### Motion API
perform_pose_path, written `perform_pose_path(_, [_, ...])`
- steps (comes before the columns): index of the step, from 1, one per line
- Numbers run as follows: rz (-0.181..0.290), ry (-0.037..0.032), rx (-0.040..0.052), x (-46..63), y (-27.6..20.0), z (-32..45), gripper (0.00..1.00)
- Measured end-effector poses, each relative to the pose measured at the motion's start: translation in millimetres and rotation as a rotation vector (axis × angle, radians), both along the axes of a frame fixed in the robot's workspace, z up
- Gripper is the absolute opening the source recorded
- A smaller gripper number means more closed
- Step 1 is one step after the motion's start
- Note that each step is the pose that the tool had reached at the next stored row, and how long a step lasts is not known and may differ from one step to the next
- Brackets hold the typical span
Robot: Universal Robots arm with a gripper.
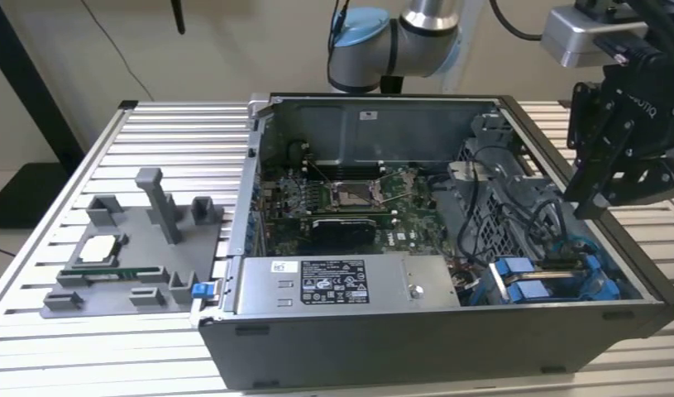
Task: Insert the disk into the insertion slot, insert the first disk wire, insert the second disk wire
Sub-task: 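Insert the second disk wire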
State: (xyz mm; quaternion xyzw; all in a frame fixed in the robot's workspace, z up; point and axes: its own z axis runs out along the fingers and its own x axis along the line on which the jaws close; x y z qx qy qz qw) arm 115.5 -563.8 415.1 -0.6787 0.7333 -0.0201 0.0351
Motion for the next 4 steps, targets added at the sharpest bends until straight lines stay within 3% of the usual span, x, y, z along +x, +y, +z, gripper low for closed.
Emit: perform_pose_path(4, [0.0, 0.0002, -0.0003, 0.0, 0.0, 0.6, 1.0])
